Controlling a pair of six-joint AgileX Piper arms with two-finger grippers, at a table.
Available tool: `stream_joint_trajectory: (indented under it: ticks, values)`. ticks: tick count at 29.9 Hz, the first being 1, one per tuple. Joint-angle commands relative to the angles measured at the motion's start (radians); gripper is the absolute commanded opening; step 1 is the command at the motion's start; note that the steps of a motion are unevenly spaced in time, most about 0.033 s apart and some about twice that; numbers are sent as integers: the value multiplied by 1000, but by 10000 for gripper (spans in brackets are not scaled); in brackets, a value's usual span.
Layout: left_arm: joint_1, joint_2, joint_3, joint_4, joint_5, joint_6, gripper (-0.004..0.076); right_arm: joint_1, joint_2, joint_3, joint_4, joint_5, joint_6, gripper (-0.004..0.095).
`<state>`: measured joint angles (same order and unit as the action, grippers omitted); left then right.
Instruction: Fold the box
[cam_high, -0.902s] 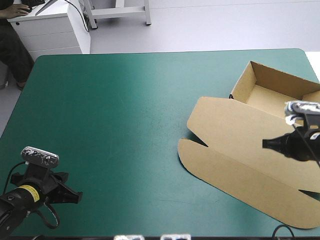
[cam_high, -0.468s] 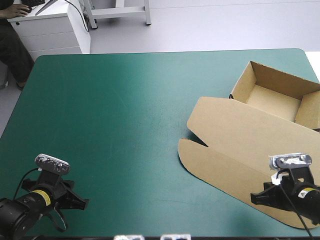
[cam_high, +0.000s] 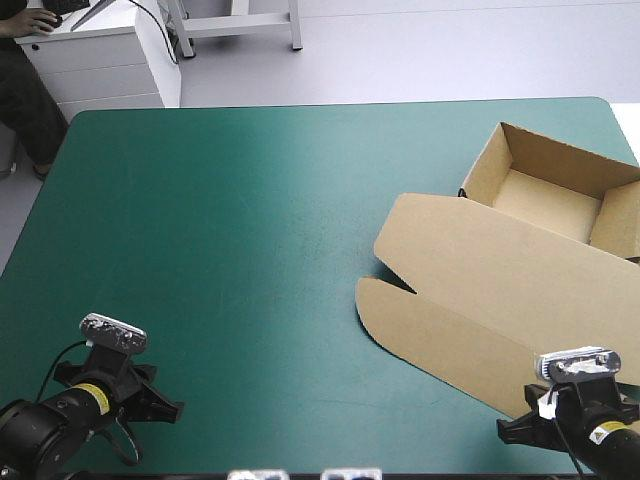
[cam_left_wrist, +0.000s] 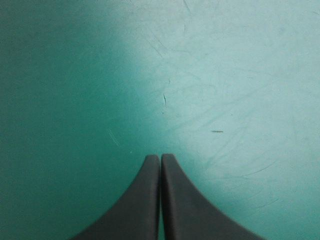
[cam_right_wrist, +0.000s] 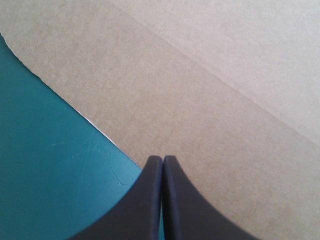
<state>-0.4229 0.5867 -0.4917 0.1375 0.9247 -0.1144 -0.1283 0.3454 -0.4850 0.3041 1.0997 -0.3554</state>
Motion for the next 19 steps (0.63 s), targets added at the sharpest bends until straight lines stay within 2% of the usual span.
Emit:
stream_joint_trajectory:
  ticks: [1,19]
  values:
    - [-4,4,-23,6,-19,0,-8,1,4,-21,20,-58,-8,-18]
    - [-4,4,-23,26,-19,0,-8,1,4,-21,20,-58,-8,-19]
